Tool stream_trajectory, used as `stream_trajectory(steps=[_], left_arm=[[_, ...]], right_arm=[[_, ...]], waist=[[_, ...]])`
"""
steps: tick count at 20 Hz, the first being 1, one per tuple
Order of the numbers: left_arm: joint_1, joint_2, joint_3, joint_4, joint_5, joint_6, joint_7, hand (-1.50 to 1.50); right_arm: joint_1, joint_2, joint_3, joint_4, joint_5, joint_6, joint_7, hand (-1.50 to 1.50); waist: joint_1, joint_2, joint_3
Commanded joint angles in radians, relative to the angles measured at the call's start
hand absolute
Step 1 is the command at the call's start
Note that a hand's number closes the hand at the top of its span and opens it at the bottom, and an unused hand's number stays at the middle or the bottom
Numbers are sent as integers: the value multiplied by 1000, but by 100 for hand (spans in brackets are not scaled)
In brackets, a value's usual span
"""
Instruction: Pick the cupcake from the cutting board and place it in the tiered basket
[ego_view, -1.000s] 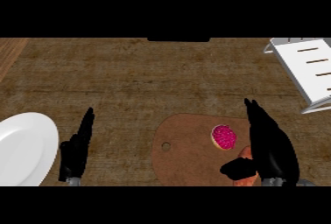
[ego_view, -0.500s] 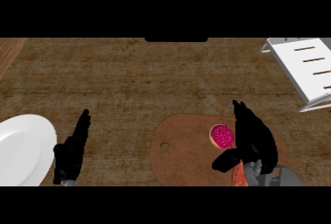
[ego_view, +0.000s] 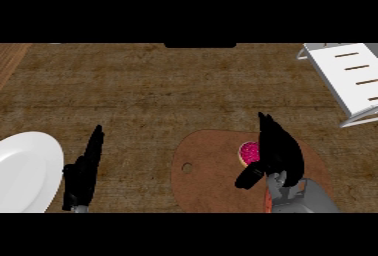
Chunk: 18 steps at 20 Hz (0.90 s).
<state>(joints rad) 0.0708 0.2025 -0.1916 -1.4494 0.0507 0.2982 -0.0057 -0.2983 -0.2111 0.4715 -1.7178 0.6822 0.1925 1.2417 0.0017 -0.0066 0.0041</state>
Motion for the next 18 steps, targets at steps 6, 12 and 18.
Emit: stream_trajectory(steps=[6,12,18], left_arm=[[22,8,22,29,16,-17,33,0],[-20,-20,9,54,-18,7,45,0],[-10,-22,25,77,3,-21,28,0]], right_arm=[[10,73,-66,36,-7,117,217,-150],[19,114,-86,70,28,119,181,-150],[29,133,-120,147,73,93,96,150]], waist=[[-4,5,-6],[-6,6,-5],[-1,8,-5]])
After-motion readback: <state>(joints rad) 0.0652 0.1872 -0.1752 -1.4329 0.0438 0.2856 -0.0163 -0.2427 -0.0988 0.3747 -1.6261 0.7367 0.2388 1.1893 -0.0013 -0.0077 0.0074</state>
